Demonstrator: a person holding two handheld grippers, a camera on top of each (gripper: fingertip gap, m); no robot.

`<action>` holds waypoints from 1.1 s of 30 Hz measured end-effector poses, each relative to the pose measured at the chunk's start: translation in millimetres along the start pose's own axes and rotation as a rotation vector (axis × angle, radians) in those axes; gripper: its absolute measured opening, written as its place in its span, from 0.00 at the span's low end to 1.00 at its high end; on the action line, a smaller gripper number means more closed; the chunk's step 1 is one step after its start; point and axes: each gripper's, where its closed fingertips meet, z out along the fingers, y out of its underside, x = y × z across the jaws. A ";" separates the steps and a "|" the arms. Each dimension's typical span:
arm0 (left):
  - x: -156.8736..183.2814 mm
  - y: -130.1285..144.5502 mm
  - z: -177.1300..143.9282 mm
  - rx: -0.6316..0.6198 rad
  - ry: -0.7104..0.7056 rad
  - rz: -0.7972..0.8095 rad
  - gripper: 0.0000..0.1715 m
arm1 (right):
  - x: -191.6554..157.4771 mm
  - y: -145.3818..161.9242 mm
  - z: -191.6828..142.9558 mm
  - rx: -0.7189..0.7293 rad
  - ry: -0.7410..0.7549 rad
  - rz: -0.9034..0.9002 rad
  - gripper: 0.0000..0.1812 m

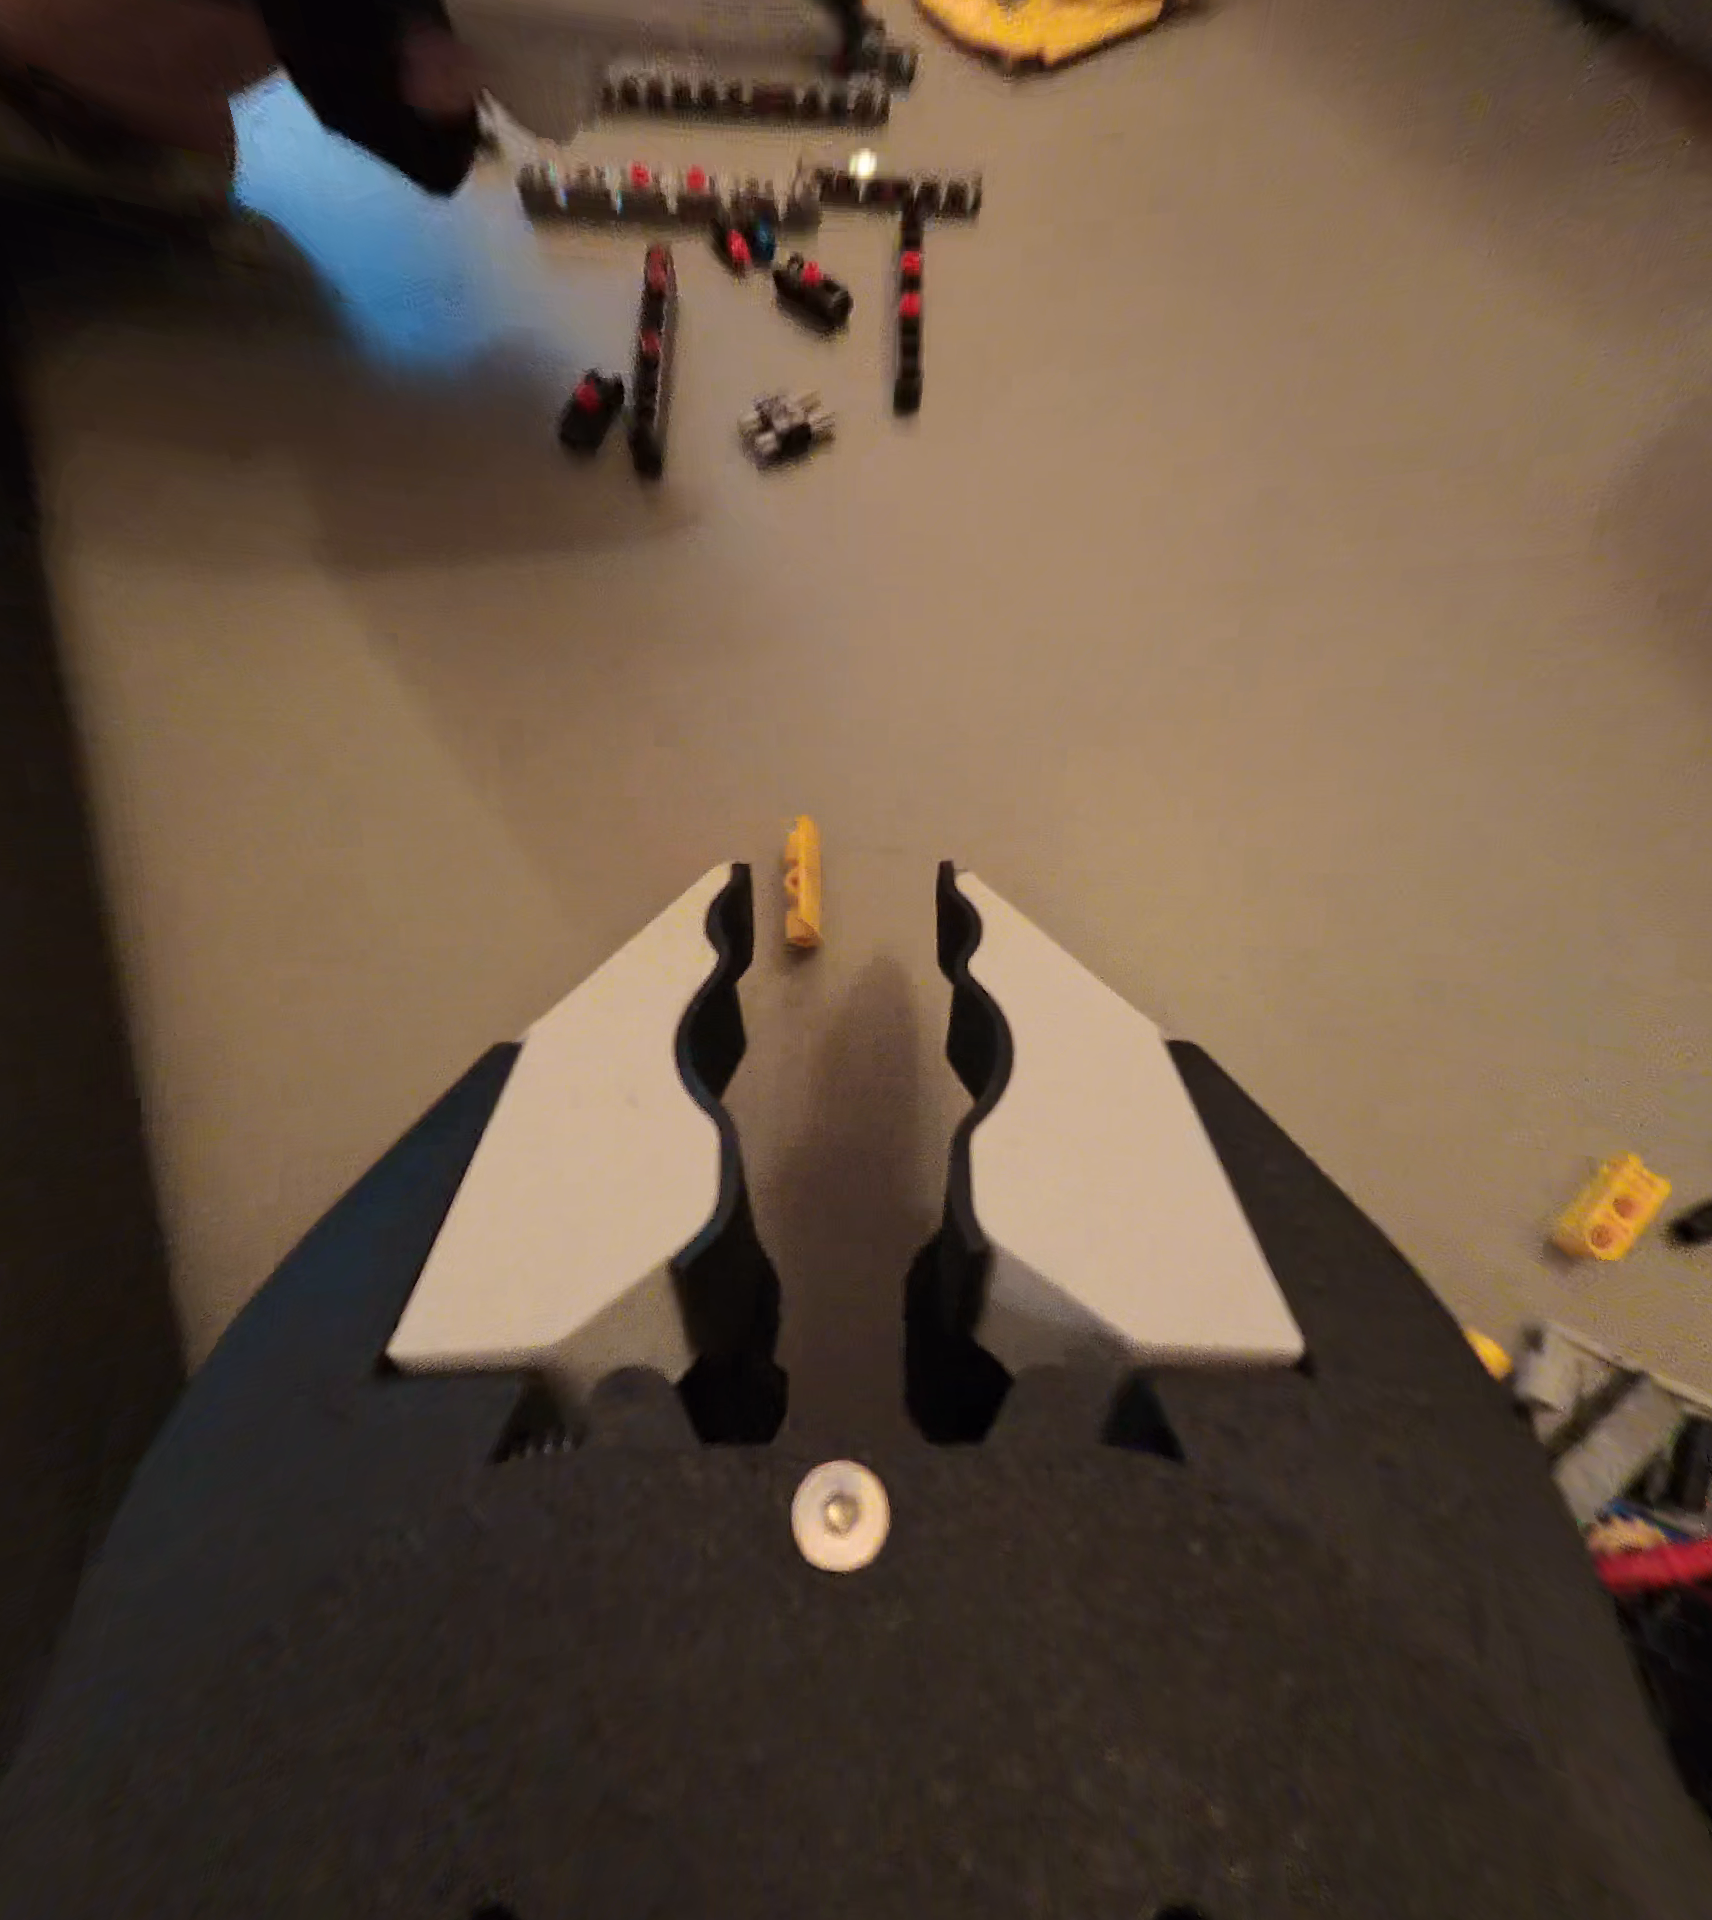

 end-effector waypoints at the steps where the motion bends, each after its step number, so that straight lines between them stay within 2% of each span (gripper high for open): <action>1: -2.8 1.9 0.1 -0.005 -0.014 0.017 0.04 | -5.0 0.9 7.2 -0.021 -0.011 -0.009 0.19; 3: -11.1 3.5 -1.1 -0.006 -0.036 -0.003 0.04 | -10.8 6.3 11.4 -0.067 -0.013 -0.047 0.03; 6: -25.3 2.2 -6.2 0.028 -0.047 -0.110 0.04 | -2.4 -2.1 0.5 -0.016 0.059 -0.071 0.01; 9: -53.9 2.2 -19.7 0.068 -0.105 -0.176 0.04 | 47.9 -11.5 -53.1 0.116 0.288 0.042 0.01; 11: -62.0 7.1 -34.3 0.028 -0.050 -0.241 0.04 | 91.9 15.4 -101.8 0.134 0.454 0.211 0.01; 13: -45.9 16.9 -52.4 -0.079 0.079 -0.256 0.04 | 126.0 61.1 -142.2 0.054 0.609 0.327 0.01; 15: -36.2 30.1 -73.5 -0.181 0.068 -0.197 0.04 | 141.4 92.8 -165.8 -0.001 0.696 0.377 0.01; 16: -29.0 32.8 -83.5 -0.192 0.062 -0.170 0.04 | 143.6 98.7 -169.0 -0.002 0.697 0.393 0.01; 19: 17.1 36.9 -103.9 -0.209 0.195 -0.188 0.04 | 144.0 106.3 -167.5 -0.006 0.682 0.399 0.05; 21: 43.0 37.5 -108.9 -0.224 0.264 -0.203 0.04 | 143.6 98.1 -167.5 -0.001 0.697 0.385 0.10; 23: 60.2 45.6 -105.7 -0.293 0.301 -0.189 0.04 | 134.8 65.1 -159.2 0.057 0.651 0.357 0.14; 24: 64.1 50.3 -102.1 -0.327 0.303 -0.170 0.04 | 124.2 42.0 -148.2 0.090 0.580 0.326 0.15; 26: 61.3 59.1 -94.1 -0.377 0.276 -0.121 0.04 | 97.3 -2.8 -116.8 0.115 0.373 0.261 0.16; 30: 44.4 72.5 -81.9 -0.424 0.161 -0.031 0.04 | 42.1 -71.5 -42.4 0.082 -0.050 0.189 0.17; 33: 35.1 87.9 -77.4 -0.494 0.070 0.163 0.04 | 5.7 -90.3 20.7 0.049 -0.258 0.174 0.16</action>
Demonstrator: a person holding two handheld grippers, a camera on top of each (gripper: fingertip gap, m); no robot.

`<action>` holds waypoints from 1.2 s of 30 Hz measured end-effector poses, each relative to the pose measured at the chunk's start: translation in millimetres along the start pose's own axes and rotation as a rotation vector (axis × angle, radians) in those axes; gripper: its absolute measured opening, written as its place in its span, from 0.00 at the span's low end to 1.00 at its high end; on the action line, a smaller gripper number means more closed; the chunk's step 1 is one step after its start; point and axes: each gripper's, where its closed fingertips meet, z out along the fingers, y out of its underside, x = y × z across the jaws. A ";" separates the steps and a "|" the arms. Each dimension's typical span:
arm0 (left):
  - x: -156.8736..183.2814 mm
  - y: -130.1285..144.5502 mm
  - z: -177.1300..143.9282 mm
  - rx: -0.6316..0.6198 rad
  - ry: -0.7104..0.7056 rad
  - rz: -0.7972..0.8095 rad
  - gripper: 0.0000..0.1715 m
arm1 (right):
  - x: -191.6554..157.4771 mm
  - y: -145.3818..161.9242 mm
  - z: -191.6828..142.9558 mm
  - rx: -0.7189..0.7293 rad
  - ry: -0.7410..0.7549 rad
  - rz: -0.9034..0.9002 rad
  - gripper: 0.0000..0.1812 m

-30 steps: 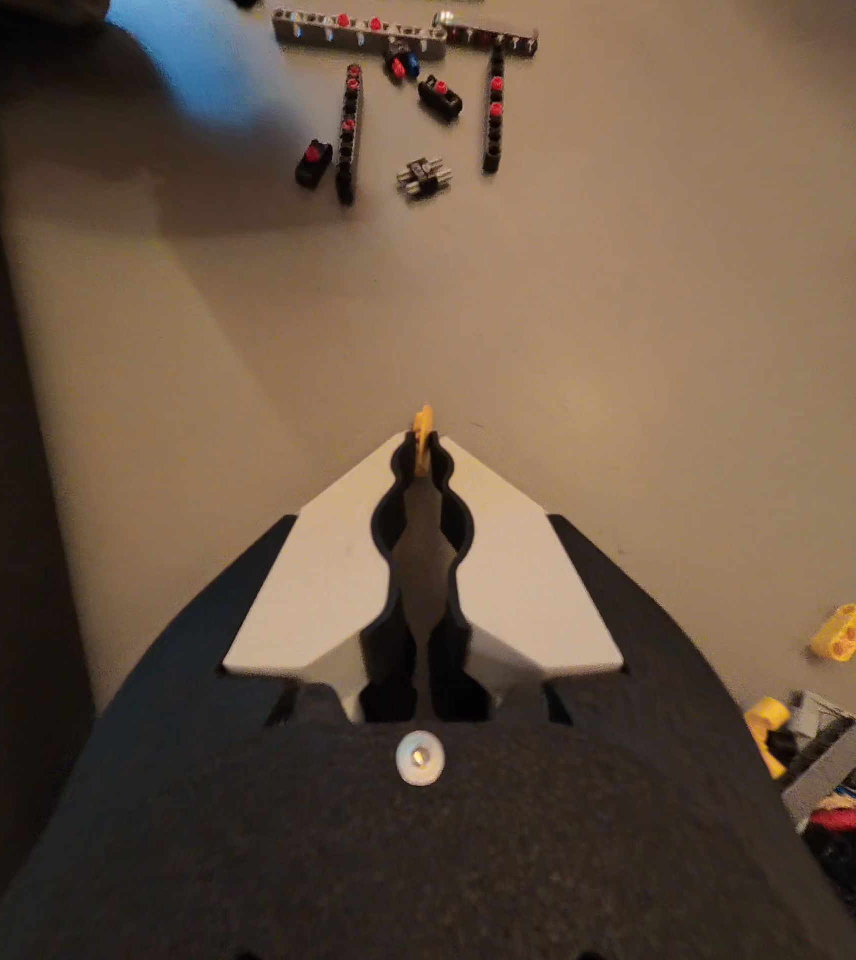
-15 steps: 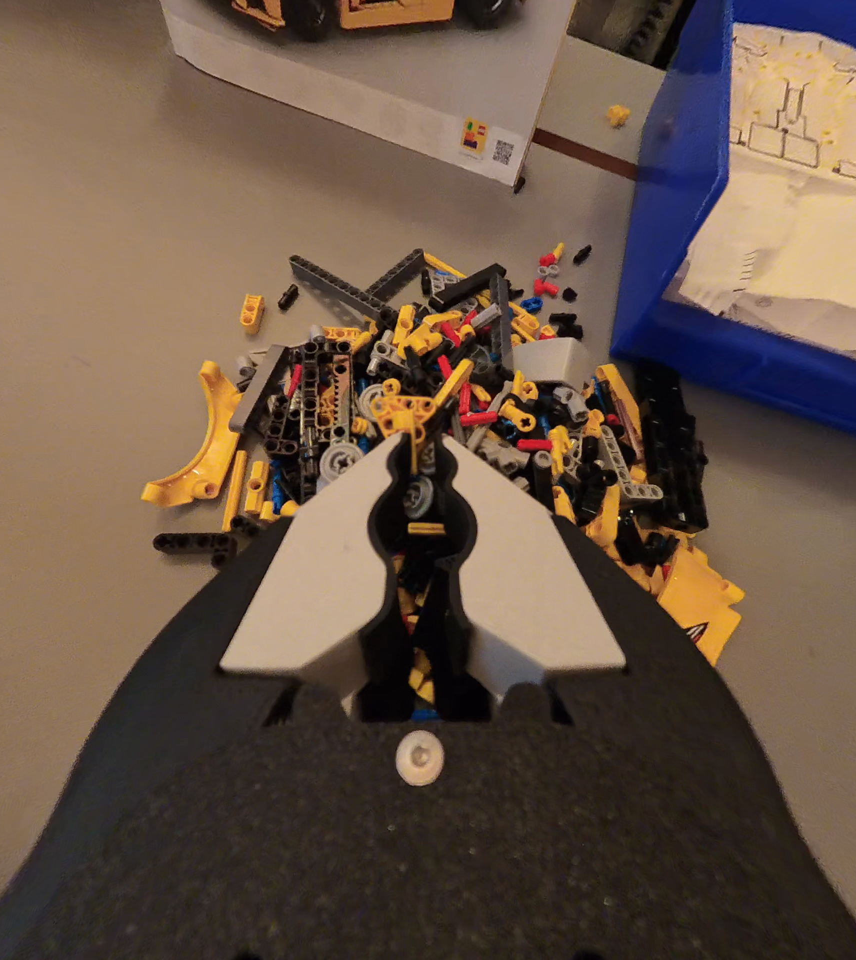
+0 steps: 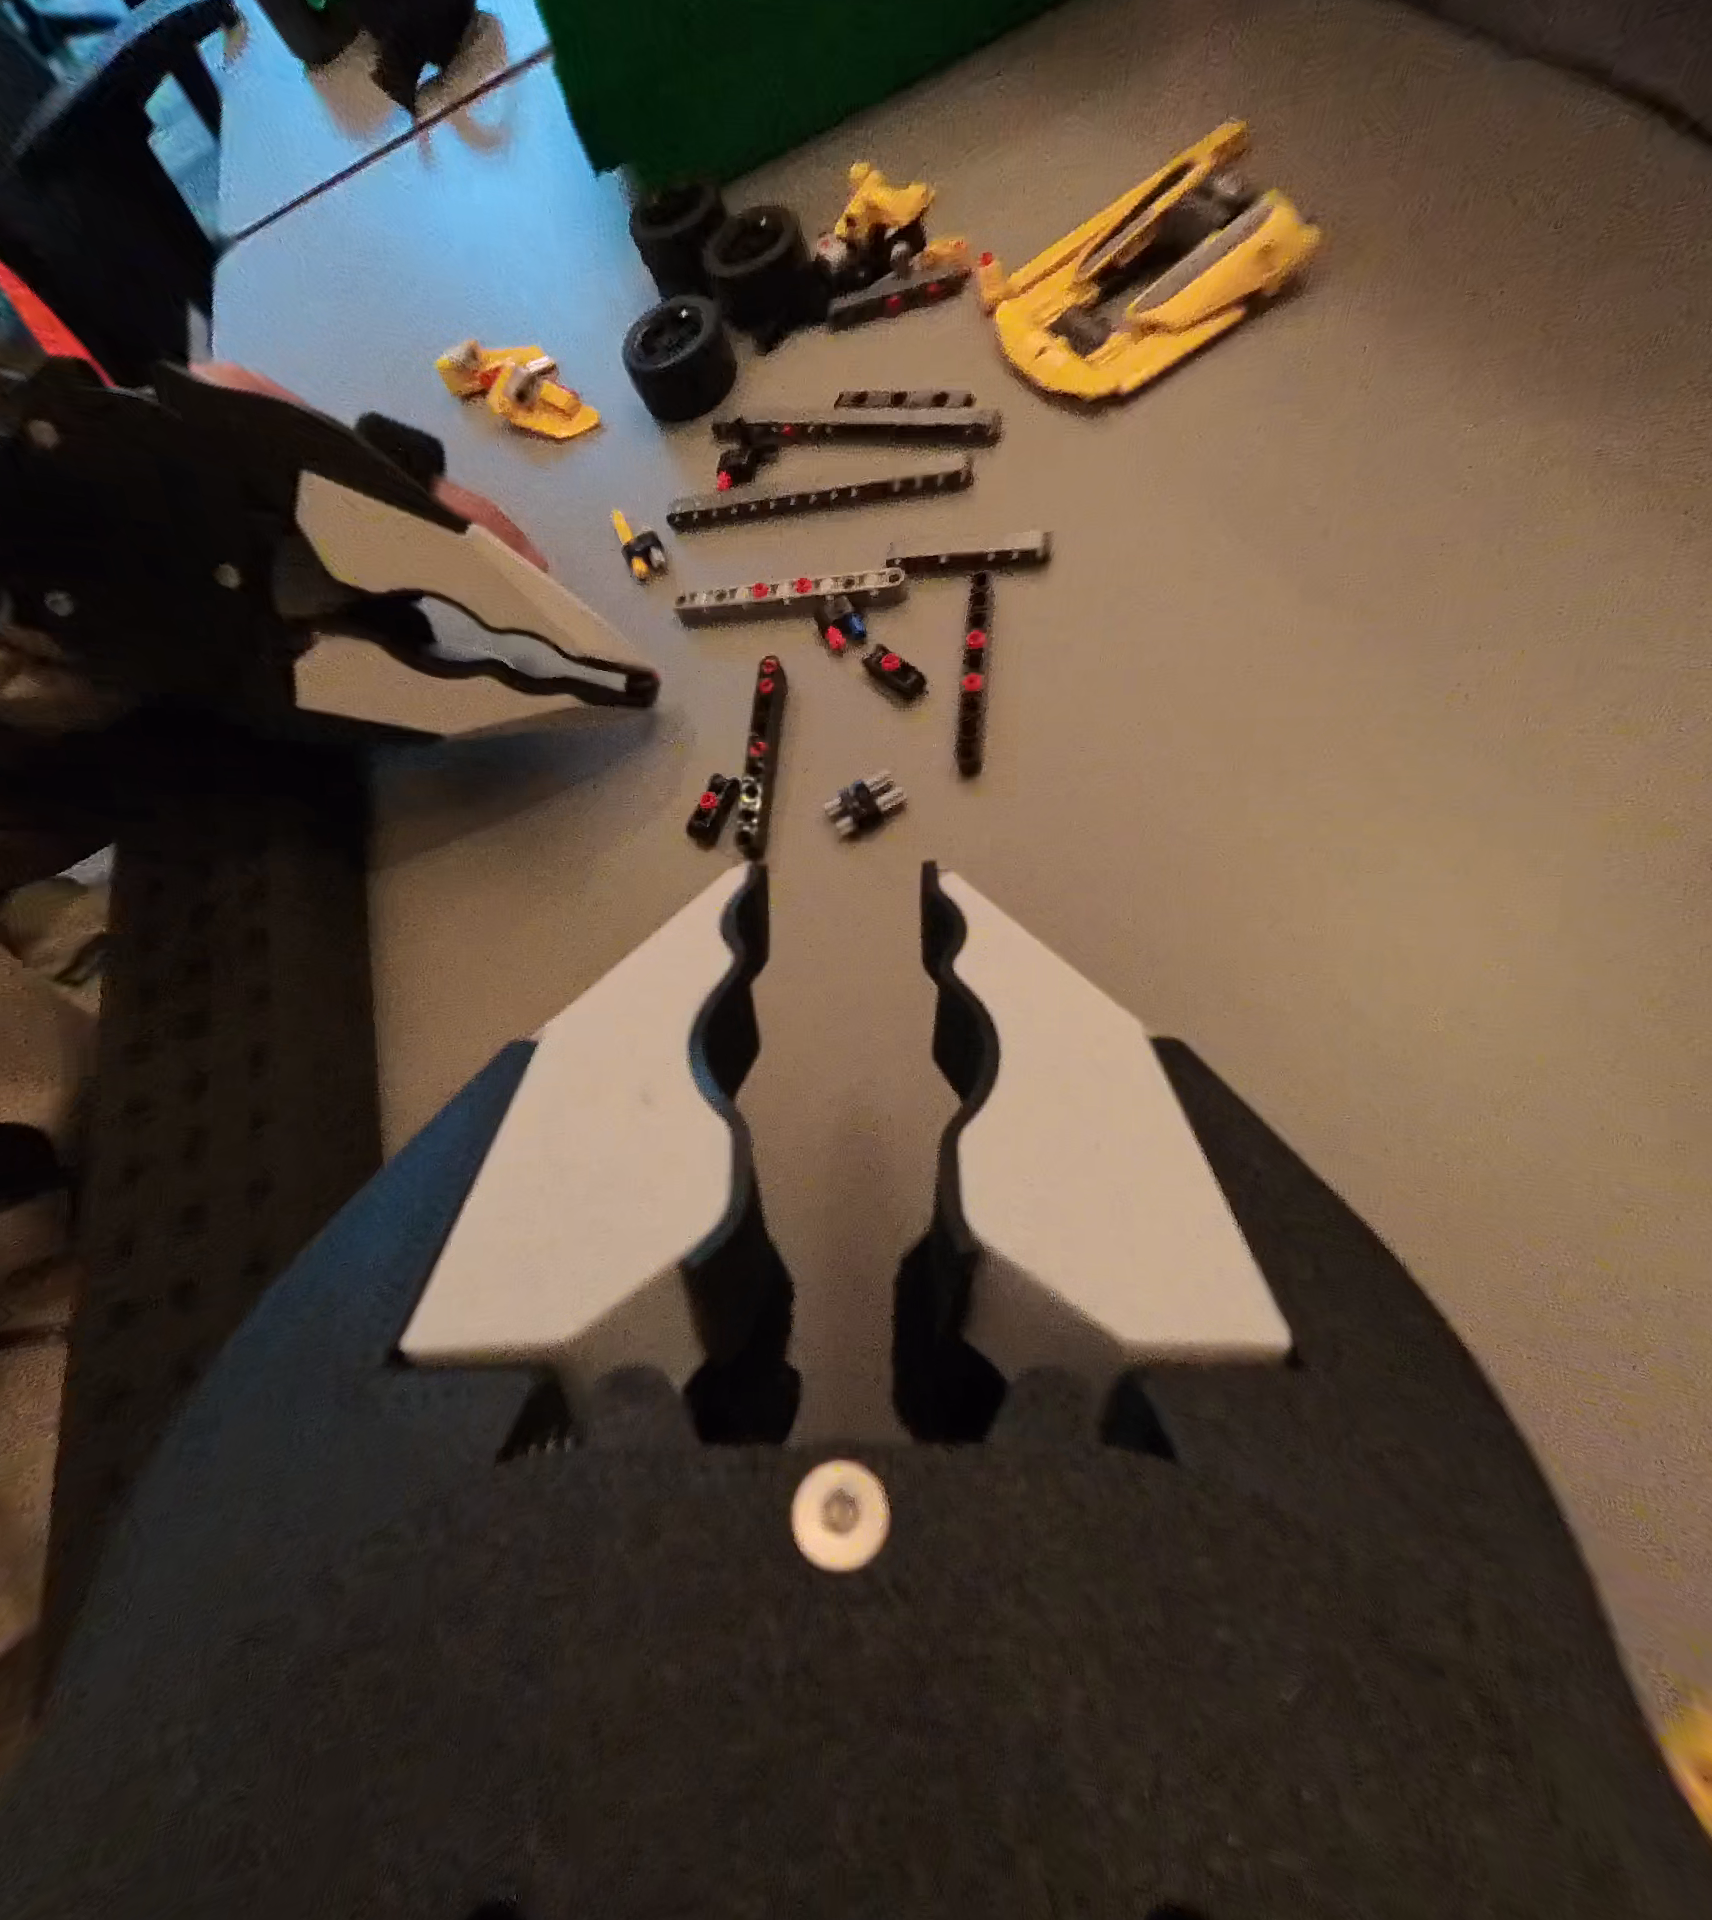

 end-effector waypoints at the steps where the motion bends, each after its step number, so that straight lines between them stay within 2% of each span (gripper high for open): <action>1: -0.7 3.8 2.7 -0.031 -0.022 0.024 0.04 | -0.1 2.6 21.7 -0.009 -0.019 0.013 0.16; 3: 0.8 3.5 3.8 -0.037 -0.023 0.006 0.04 | -0.2 5.9 54.6 0.015 -0.040 0.050 0.16; 5: 4.4 1.2 2.1 -0.021 0.016 -0.066 0.04 | -1.1 4.7 69.6 0.072 -0.041 0.075 0.16; 11: 25.6 -7.8 -7.4 0.050 0.121 -0.228 0.08 | -5.6 13.2 59.6 0.132 0.001 0.032 0.12; 13: 27.2 -14.3 -14.6 0.074 0.141 -0.277 0.16 | -7.9 13.7 59.1 0.115 -0.002 0.019 0.12; 16: 14.0 -30.8 -31.7 0.173 0.137 -0.402 0.17 | -7.0 5.4 56.5 0.141 0.045 -0.034 0.12; 19: -11.3 -29.3 -38.0 0.217 0.124 -0.555 0.16 | -7.7 11.4 59.7 0.108 0.061 -0.073 0.12; 21: -25.0 -20.5 -32.4 0.214 0.120 -0.604 0.16 | -8.0 15.6 61.5 0.085 0.072 -0.102 0.12; 23: -31.0 -12.3 -21.0 0.185 0.134 -0.570 0.15 | -7.4 17.3 61.8 0.079 0.079 -0.128 0.12; 26: -36.3 1.5 -1.9 0.098 0.173 -0.498 0.15 | -7.9 17.6 61.3 0.083 0.079 -0.134 0.12; 30: -36.0 11.5 18.7 -0.003 0.211 -0.522 0.15 | -10.7 15.5 59.2 0.091 0.059 -0.128 0.13; 33: -45.2 21.4 21.4 -0.068 0.111 -0.497 0.15 | -10.8 15.1 57.7 0.084 0.067 -0.143 0.13; 36: -56.0 17.5 5.8 -0.016 0.046 -0.581 0.14 | -11.0 14.9 57.4 0.084 0.072 -0.149 0.13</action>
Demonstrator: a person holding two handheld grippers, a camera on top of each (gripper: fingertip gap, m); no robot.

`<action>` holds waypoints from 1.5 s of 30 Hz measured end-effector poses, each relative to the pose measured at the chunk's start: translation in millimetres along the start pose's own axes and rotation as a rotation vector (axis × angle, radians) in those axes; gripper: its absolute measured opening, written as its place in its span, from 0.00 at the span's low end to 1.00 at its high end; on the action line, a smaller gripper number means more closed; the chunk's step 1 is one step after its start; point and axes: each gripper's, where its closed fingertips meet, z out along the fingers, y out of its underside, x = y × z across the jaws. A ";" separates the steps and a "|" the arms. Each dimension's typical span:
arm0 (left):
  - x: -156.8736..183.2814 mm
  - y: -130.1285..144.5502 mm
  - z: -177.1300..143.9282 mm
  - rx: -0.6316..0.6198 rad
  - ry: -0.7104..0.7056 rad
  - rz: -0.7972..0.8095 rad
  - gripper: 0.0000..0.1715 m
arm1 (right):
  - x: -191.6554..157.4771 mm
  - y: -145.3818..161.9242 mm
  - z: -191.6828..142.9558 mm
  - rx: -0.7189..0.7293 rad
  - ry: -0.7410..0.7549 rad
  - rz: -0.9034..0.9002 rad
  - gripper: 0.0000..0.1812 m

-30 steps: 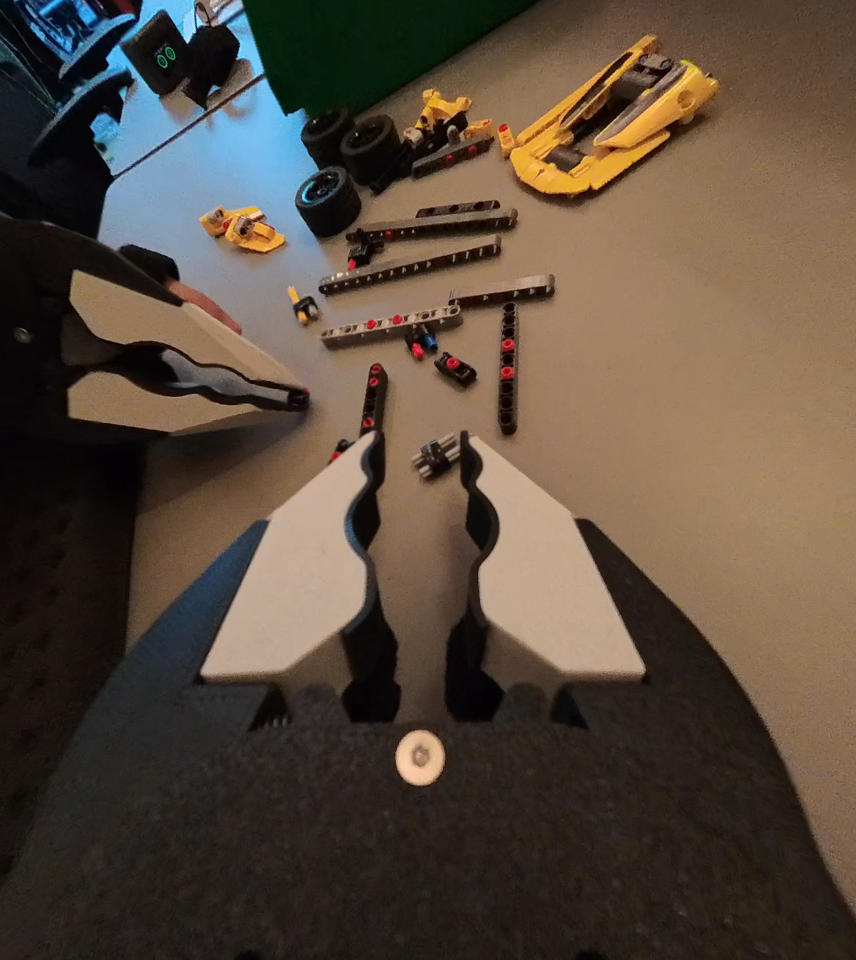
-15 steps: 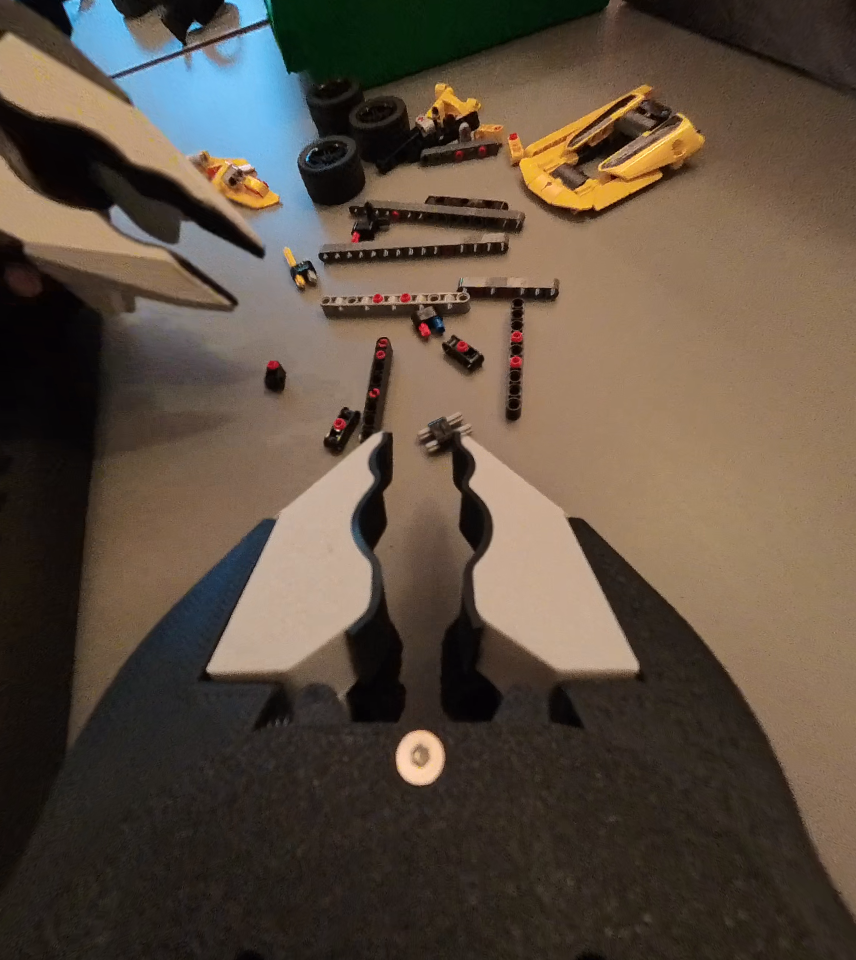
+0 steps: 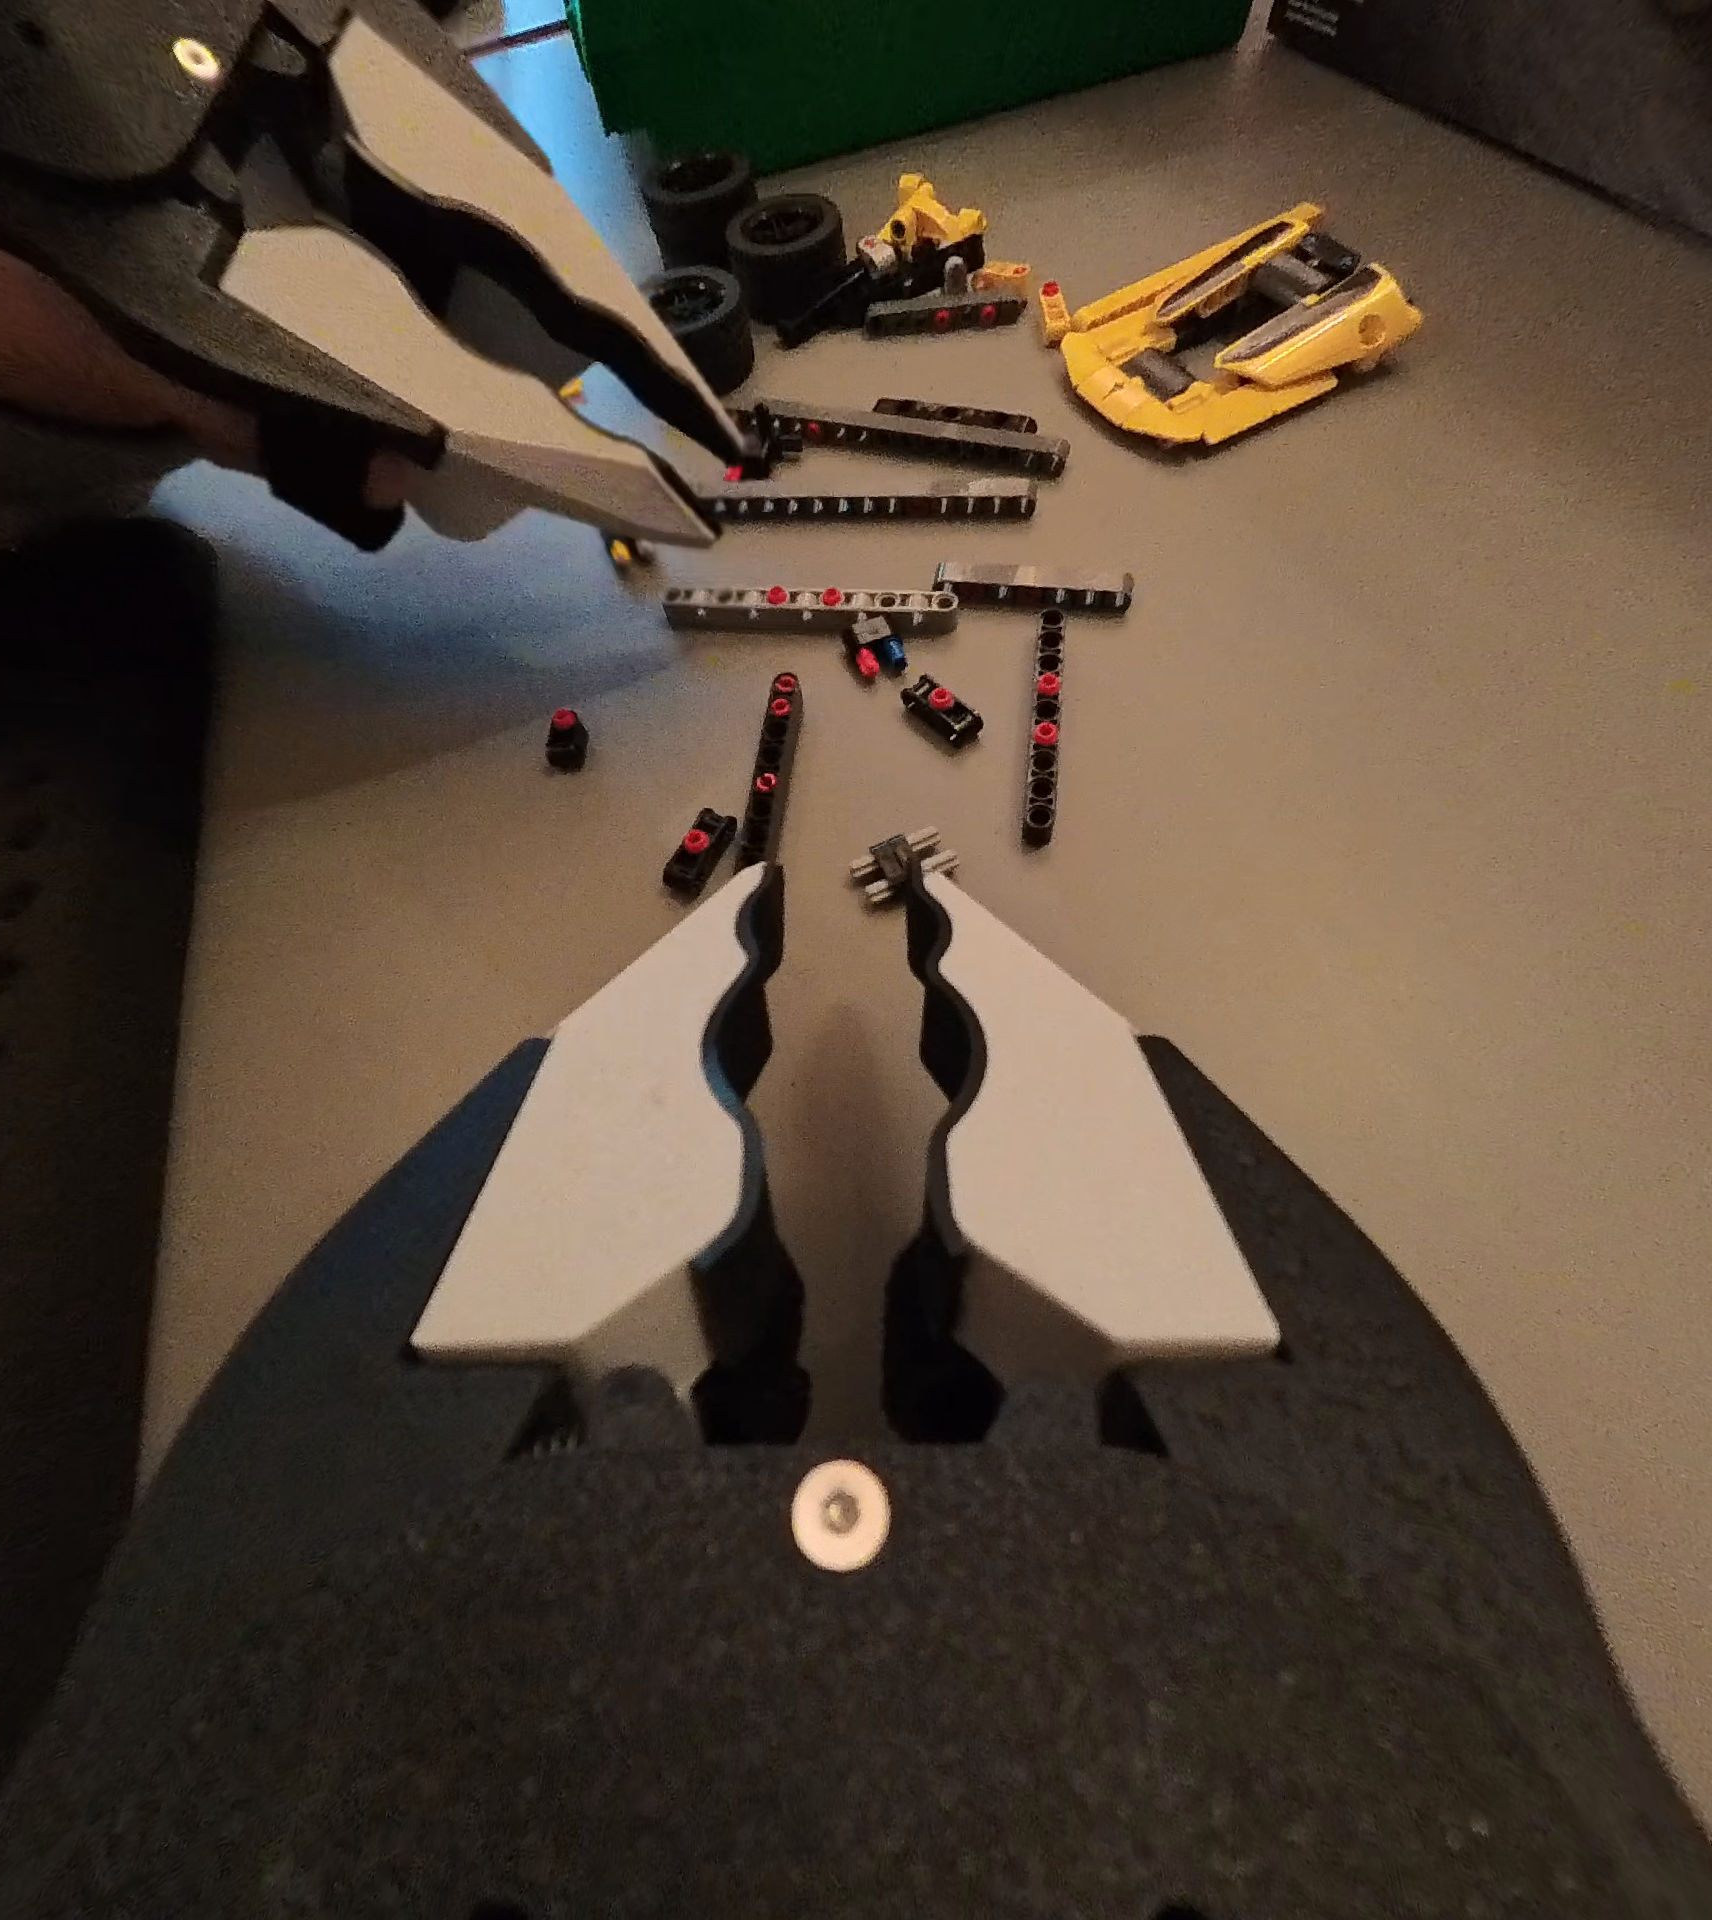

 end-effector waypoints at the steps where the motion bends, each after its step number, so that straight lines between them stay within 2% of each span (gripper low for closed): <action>1: 1.2 -0.2 -4.8 0.022 0.015 -0.040 0.13 | 0.0 -0.1 -0.1 0.000 0.000 -0.003 0.13; 6: -15.0 6.6 -28.7 0.147 -0.022 -0.124 0.11 | -2.6 6.9 6.8 -0.025 -0.017 0.000 0.13; 10: -18.8 25.1 -52.1 0.138 0.021 -0.199 0.11 | -5.1 -3.5 9.4 -0.003 -0.033 -0.008 0.13; 13: -22.3 37.3 -69.3 0.148 0.038 -0.259 0.11 | -15.5 -14.0 11.5 -0.056 -0.080 0.023 0.17; 16: -28.7 46.8 -80.9 0.151 -0.002 -0.246 0.11 | -26.8 -30.0 16.3 -0.027 -0.078 0.021 0.16; 20: -30.8 51.8 -89.6 0.171 -0.023 -0.245 0.11 | -33.2 -29.7 31.1 0.026 -0.022 0.034 0.18; 23: -32.2 55.3 -87.7 0.155 -0.024 -0.248 0.12 | -37.4 -24.0 35.9 0.073 -0.019 0.068 0.19; 25: -34.8 55.7 -86.0 0.157 -0.035 -0.239 0.11 | -41.9 -31.5 27.1 0.109 -0.039 0.048 0.18; 27: -36.9 50.0 -83.0 0.177 -0.033 -0.235 0.11 | -38.1 -33.1 20.8 0.144 -0.009 0.004 0.15; 30: -38.0 36.4 -72.3 0.203 -0.002 -0.216 0.12 | -31.0 -30.0 18.9 0.113 0.035 -0.001 0.16; 36: -60.8 28.8 -32.2 0.124 -0.024 -0.251 0.11 | -29.2 -30.8 15.6 0.108 0.068 -0.014 0.17; 41: -60.1 27.8 -4.1 0.061 -0.009 -0.216 0.11 | -24.7 -30.0 11.4 0.096 0.104 -0.063 0.16; 45: -63.1 30.0 7.6 0.028 -0.031 -0.206 0.08 | -23.3 -32.3 7.8 0.115 0.087 -0.030 0.17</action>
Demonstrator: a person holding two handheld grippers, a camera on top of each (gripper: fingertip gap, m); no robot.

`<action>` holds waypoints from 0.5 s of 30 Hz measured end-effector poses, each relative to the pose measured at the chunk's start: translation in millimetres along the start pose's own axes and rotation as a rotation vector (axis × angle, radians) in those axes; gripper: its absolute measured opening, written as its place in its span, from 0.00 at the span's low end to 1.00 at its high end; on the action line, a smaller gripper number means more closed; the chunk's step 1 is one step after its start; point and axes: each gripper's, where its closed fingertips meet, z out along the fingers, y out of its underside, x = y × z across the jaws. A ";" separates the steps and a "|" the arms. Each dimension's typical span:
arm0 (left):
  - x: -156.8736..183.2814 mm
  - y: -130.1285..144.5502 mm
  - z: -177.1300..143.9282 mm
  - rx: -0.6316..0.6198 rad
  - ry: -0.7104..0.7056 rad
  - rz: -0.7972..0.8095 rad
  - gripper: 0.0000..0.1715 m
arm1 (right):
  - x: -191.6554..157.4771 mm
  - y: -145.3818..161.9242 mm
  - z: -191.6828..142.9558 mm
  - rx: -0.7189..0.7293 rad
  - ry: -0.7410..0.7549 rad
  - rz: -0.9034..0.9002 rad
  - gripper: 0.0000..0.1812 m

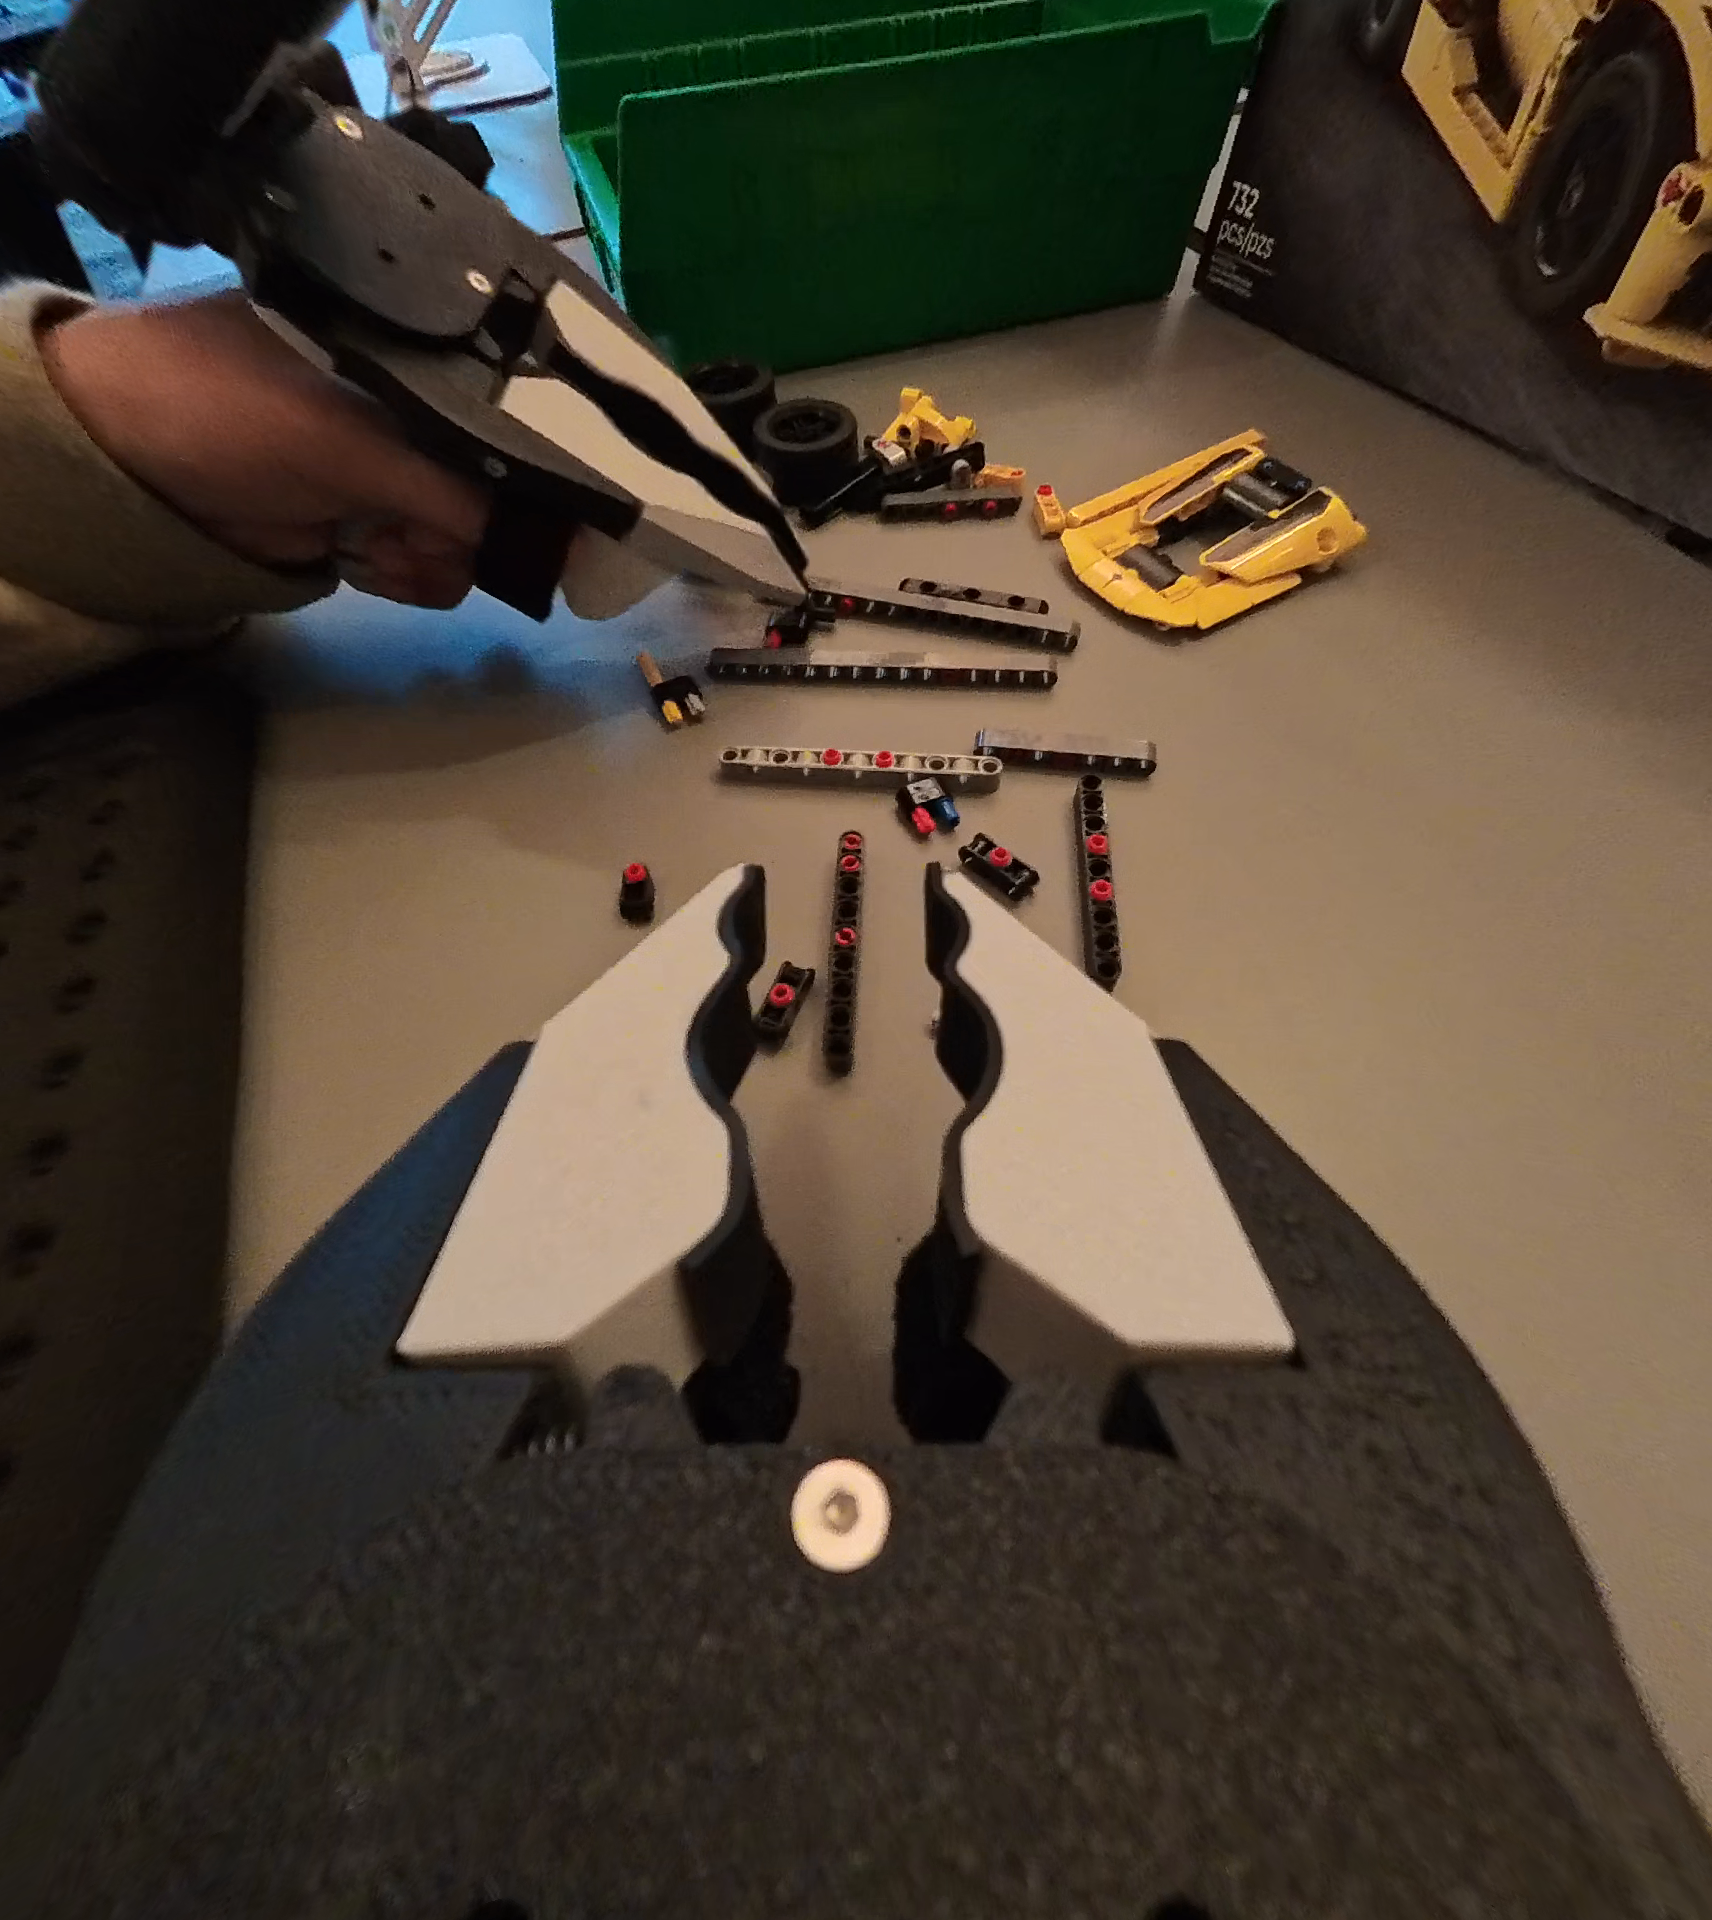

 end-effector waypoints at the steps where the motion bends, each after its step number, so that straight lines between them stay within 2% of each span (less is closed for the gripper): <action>1: -1.6 1.2 2.3 -0.005 -0.007 -0.001 0.06 | 0.0 -0.2 -0.4 0.003 -0.007 0.011 0.17; 2: -2.1 1.1 3.9 -0.002 -0.007 -0.004 0.03 | 0.0 -0.3 -0.9 0.004 -0.013 0.020 0.17; 5: -1.2 -0.5 4.6 0.001 0.012 -0.003 0.02 | 0.8 -0.3 -1.5 0.010 -0.024 0.037 0.17; 7: 1.6 -13.4 -2.8 0.045 0.040 -0.046 0.02 | 3.3 -1.3 -2.5 0.018 -0.023 0.041 0.16; 8: 13.9 -29.2 -10.9 0.111 0.126 -0.102 0.02 | 3.3 -4.4 -3.6 0.036 -0.033 0.044 0.16; 11: 67.1 -84.4 -46.3 0.319 0.504 -0.362 0.02 | -4.3 -21.8 -9.9 0.133 -0.114 0.083 0.17; 12: 82.0 -97.6 -56.1 0.364 0.610 -0.435 0.02 | -7.5 -30.2 -12.7 0.178 -0.141 0.097 0.21; 15: 112.2 -116.0 -66.4 0.429 0.760 -0.516 0.02 | -10.4 -47.8 -21.3 0.266 -0.111 0.035 0.24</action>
